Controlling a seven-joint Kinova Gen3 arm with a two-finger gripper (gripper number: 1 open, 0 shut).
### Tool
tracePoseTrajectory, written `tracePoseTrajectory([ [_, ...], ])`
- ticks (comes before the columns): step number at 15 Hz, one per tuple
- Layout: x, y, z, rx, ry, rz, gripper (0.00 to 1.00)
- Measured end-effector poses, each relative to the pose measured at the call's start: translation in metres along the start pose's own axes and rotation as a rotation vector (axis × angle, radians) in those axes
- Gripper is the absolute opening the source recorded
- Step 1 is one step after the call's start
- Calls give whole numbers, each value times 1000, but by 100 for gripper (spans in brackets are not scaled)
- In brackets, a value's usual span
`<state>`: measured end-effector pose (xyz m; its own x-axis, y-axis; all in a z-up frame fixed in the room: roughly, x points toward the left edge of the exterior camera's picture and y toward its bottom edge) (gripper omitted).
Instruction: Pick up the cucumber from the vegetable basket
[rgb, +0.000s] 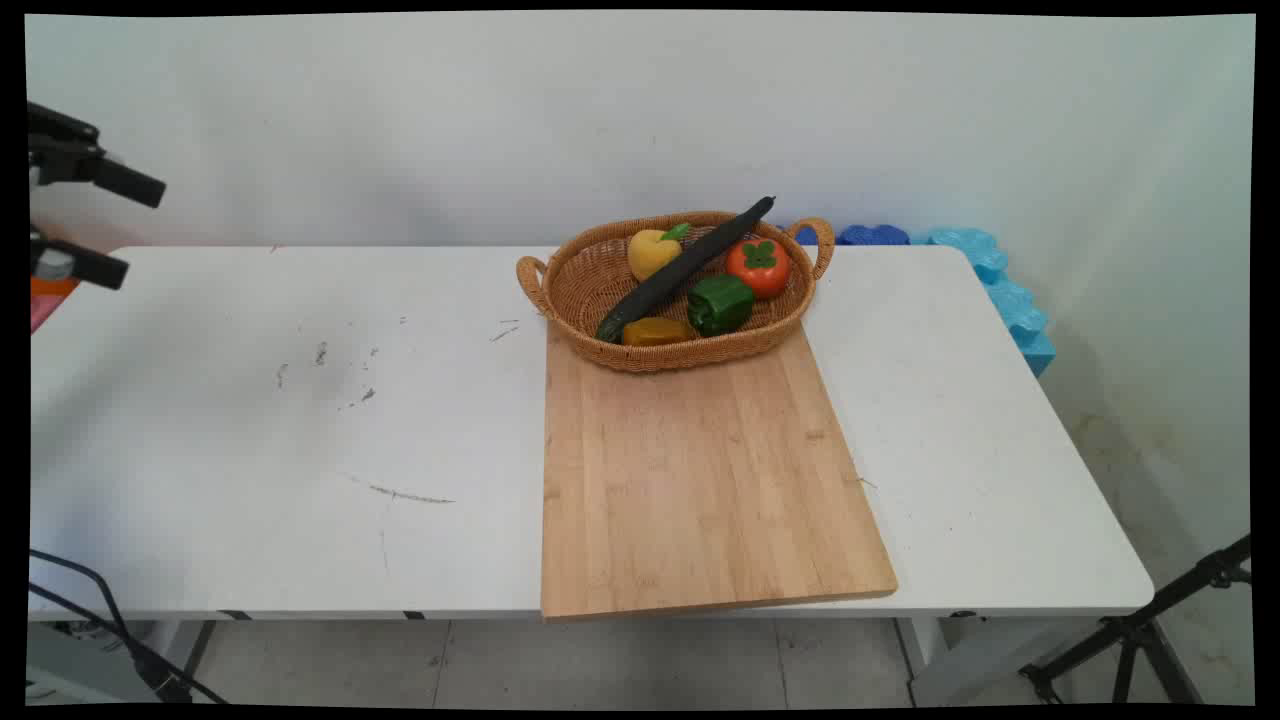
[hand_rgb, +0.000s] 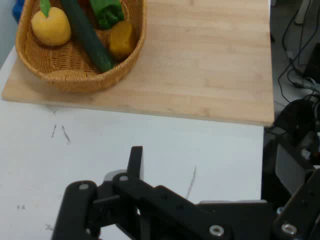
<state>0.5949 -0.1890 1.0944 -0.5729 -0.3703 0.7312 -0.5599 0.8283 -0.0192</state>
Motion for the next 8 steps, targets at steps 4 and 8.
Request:
tracePoseTrajectory([
  [4, 23, -17, 25, 26, -13, -25, 100],
  [8, 63, -38, 67, 54, -26, -68, 100],
])
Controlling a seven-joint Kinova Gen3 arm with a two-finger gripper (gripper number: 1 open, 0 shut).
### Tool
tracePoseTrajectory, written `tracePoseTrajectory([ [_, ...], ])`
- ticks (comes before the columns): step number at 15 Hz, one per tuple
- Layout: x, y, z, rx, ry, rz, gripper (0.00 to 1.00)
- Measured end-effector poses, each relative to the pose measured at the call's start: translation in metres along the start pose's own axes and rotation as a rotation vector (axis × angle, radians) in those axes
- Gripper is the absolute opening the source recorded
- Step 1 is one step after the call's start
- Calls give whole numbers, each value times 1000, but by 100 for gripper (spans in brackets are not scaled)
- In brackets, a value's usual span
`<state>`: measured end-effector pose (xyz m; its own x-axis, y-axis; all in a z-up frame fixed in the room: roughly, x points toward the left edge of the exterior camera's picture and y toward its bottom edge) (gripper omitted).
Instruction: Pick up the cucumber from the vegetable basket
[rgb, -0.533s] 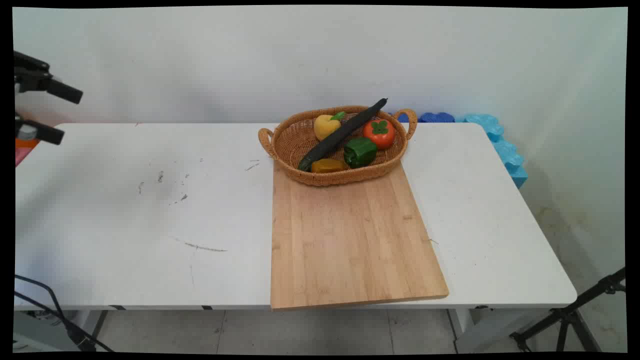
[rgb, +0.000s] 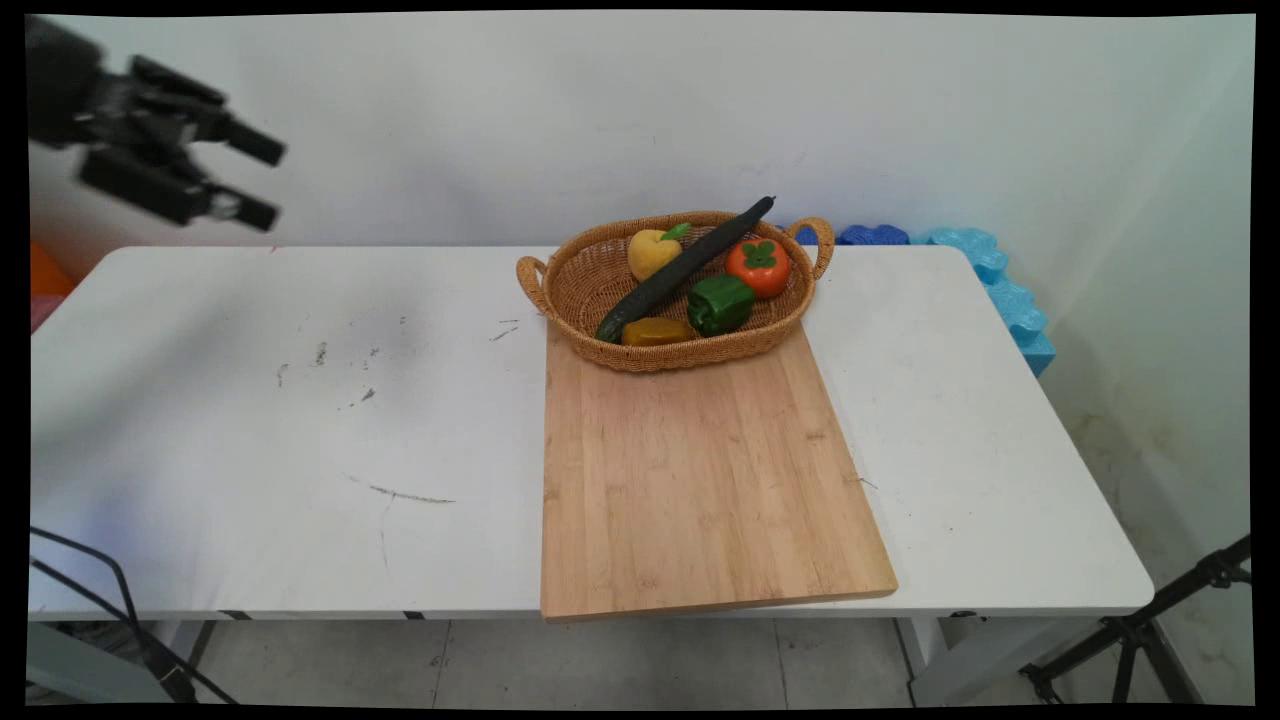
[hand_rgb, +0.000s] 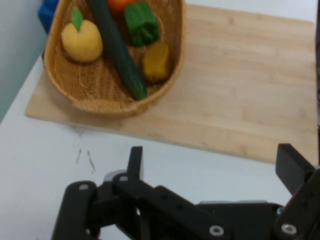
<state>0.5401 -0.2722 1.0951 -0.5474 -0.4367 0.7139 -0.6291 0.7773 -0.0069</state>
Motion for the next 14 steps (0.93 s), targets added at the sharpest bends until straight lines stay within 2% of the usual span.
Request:
tracePoseTrajectory([
  [6, 70, -28, 94, 83, -18, -78, 100],
  [10, 94, -41, 152, 135, -44, -149, 100],
  [14, 115, -53, 235, 193, -97, -239, 100],
])
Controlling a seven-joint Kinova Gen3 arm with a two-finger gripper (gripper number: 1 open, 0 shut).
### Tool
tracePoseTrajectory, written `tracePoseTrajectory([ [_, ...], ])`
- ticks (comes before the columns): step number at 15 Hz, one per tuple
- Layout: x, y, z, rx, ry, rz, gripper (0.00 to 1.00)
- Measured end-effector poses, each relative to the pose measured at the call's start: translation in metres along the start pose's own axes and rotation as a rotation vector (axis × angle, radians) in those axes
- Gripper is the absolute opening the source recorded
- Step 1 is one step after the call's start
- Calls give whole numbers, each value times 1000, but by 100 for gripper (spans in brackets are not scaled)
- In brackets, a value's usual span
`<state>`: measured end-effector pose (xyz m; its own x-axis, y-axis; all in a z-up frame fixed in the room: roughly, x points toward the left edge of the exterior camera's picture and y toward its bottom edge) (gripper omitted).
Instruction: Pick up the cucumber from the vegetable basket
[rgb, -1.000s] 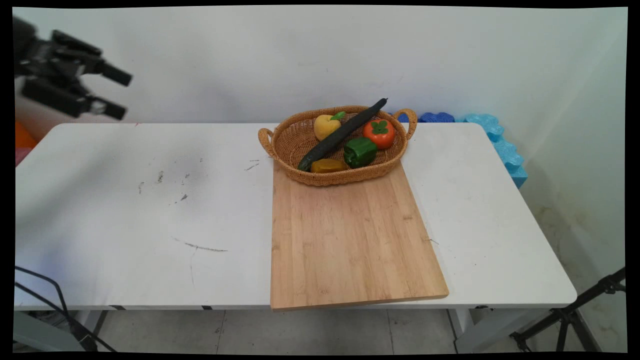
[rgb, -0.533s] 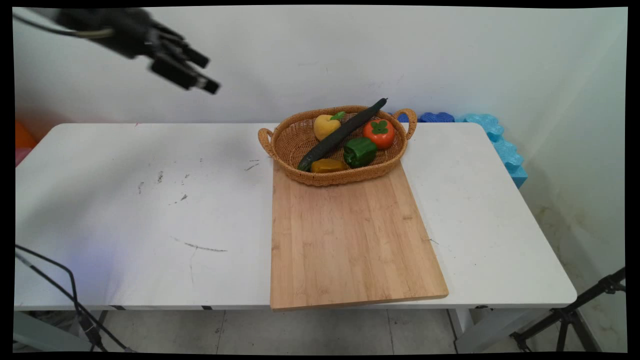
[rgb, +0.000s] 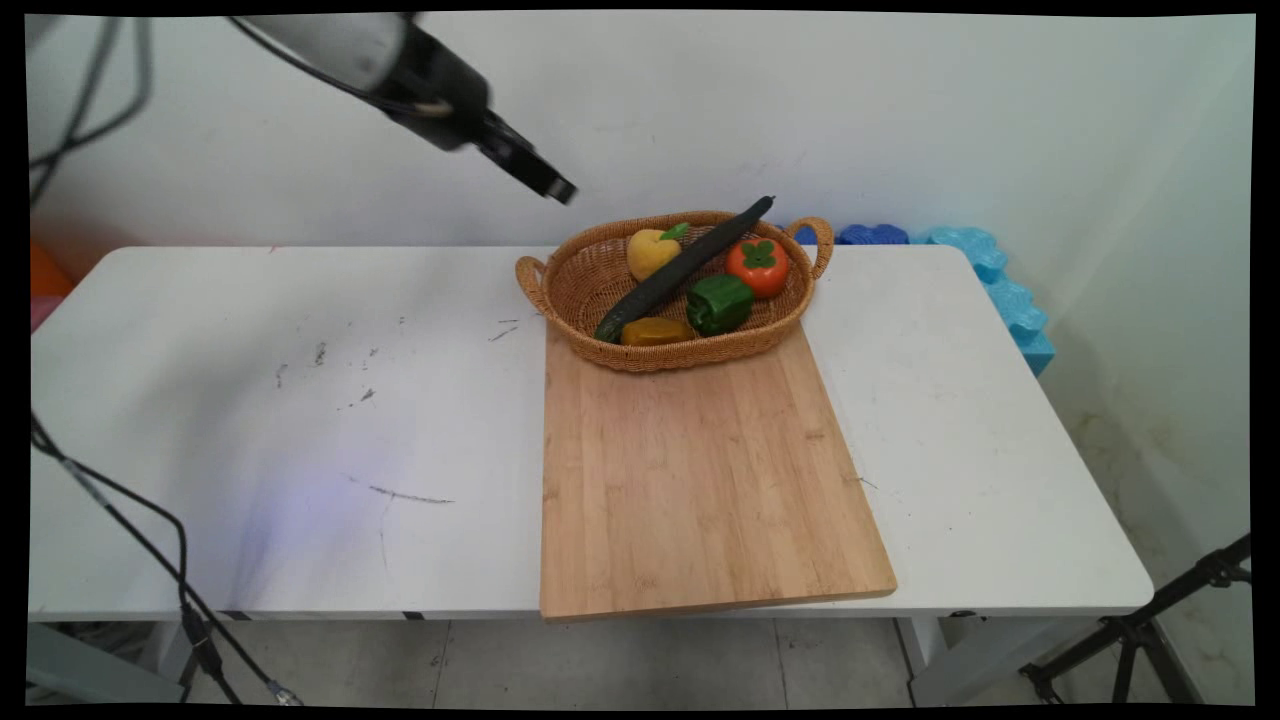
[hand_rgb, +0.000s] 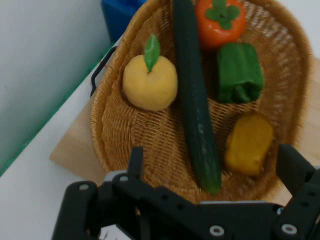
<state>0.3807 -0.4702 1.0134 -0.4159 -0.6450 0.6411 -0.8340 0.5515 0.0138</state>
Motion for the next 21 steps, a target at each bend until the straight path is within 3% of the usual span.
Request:
tracePoseTrajectory([
  [6, 17, 18, 95, 33, -92, -87, 100],
  [11, 20, 31, 147, 40, -149, -116, 100],
  [21, 20, 37, 201, 59, -199, -81, 100],
])
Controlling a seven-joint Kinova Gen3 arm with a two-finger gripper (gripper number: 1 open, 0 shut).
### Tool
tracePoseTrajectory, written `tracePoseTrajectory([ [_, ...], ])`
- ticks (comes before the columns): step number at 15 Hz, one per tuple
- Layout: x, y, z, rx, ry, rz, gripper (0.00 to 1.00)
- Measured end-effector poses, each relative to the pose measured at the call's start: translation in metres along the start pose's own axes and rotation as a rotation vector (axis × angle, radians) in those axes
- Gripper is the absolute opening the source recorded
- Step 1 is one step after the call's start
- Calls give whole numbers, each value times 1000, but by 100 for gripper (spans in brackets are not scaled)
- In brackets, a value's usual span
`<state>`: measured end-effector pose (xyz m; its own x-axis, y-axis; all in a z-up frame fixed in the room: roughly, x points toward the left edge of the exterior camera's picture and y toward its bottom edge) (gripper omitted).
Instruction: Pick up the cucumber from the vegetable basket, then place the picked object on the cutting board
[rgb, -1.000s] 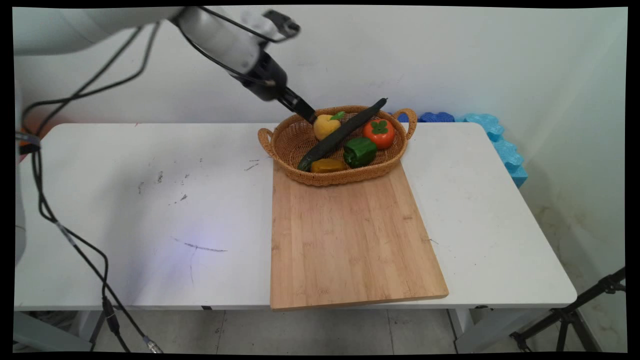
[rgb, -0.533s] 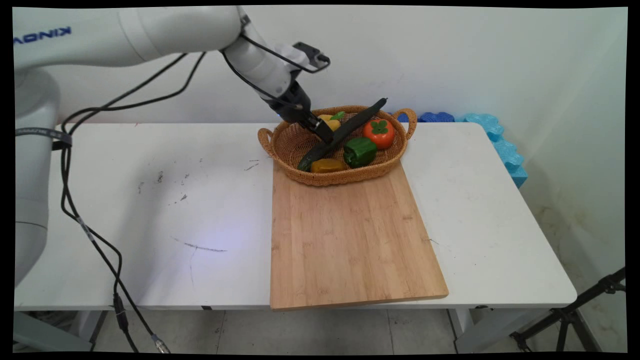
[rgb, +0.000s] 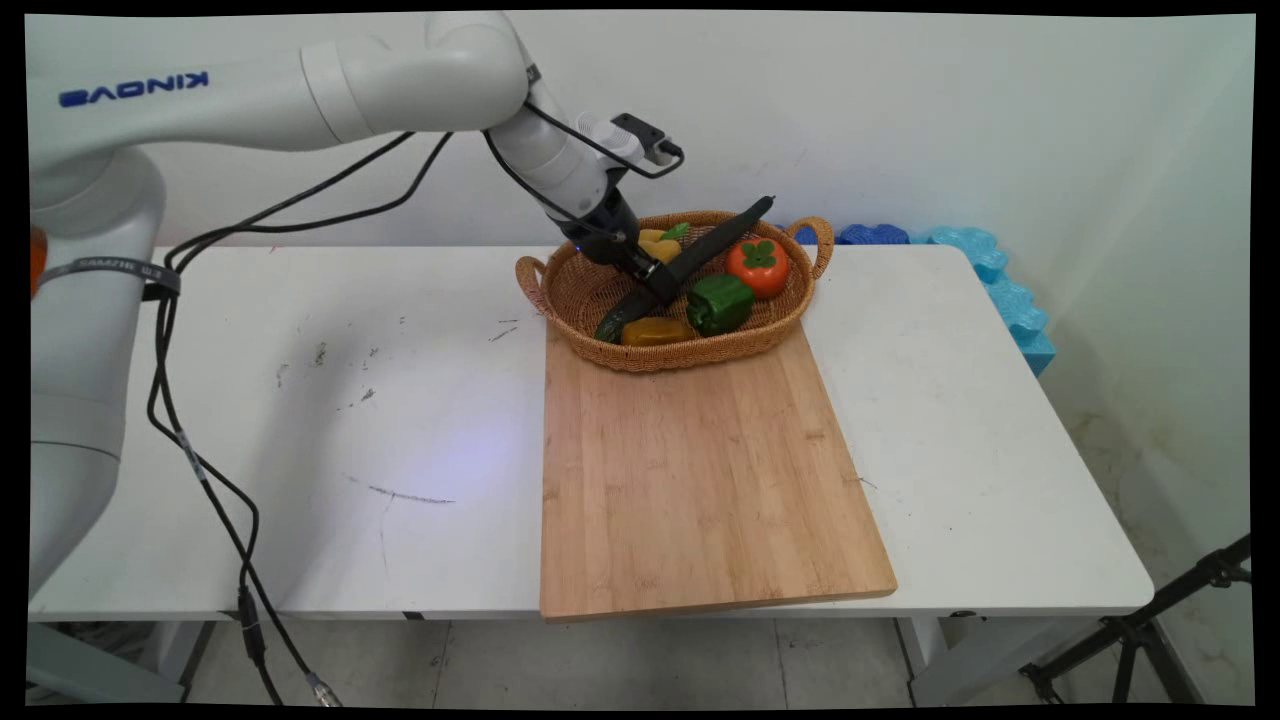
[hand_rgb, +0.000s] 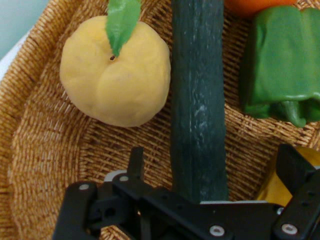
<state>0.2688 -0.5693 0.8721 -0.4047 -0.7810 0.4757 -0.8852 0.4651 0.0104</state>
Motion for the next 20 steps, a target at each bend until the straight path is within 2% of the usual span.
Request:
tracePoseTrajectory([
  [3, 2, 1, 8, 5, -4, 7, 100],
  [4, 2, 1, 11, 7, -5, 10, 0],
  [9, 3, 2, 17, 10, -9, 35, 0],
  [13, 5, 6, 11, 9, 1, 64, 0],
  [16, 13, 7, -13, 13, 28, 90, 0],
  [20, 25, 17, -75, -1, 82, 147, 0],
])
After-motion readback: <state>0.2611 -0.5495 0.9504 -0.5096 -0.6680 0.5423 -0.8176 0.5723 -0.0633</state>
